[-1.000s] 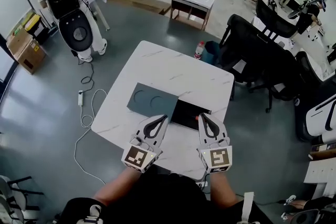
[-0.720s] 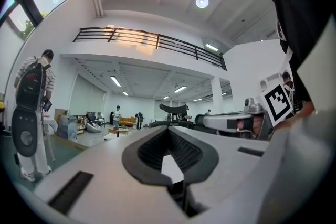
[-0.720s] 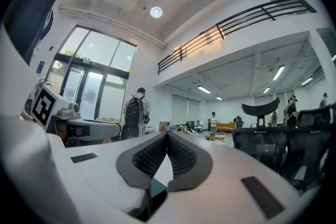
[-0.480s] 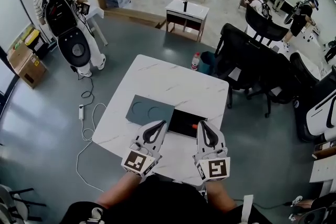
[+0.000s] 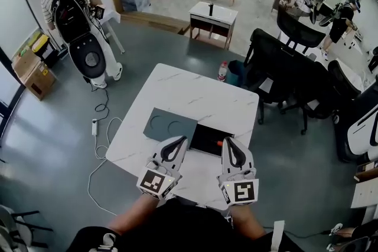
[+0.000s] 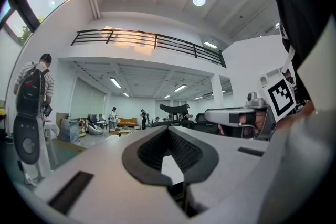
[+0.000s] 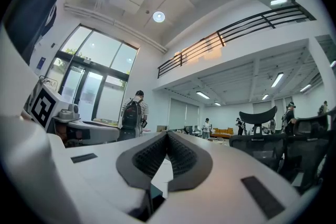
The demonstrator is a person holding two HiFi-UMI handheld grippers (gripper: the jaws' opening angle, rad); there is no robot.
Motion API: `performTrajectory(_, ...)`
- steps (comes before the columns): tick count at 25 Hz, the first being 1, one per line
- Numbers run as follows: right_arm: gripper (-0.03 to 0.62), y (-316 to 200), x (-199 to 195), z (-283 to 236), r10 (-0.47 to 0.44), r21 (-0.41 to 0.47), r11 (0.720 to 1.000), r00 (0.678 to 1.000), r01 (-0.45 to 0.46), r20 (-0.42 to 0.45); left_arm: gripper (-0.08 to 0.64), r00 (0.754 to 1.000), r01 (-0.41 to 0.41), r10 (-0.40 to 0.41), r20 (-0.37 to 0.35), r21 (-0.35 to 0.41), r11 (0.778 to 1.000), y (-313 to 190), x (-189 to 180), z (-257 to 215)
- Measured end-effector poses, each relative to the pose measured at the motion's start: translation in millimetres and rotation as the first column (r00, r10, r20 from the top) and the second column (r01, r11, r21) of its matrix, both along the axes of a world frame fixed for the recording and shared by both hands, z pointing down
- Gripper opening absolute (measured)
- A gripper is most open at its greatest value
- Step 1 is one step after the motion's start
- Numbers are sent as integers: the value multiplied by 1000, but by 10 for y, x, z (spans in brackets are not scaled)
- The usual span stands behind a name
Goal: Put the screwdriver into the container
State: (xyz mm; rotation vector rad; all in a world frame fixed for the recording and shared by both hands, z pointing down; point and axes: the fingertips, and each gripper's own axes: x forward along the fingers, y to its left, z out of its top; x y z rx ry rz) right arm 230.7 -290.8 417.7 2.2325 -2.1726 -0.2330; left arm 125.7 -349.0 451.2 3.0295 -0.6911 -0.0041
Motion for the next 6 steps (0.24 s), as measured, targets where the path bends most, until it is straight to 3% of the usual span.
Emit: performTrajectory(6, 23, 69, 25, -58, 0, 13, 1000, 1000, 0, -2, 5, 1000, 2, -3, 7, 23, 1000, 66, 12, -14)
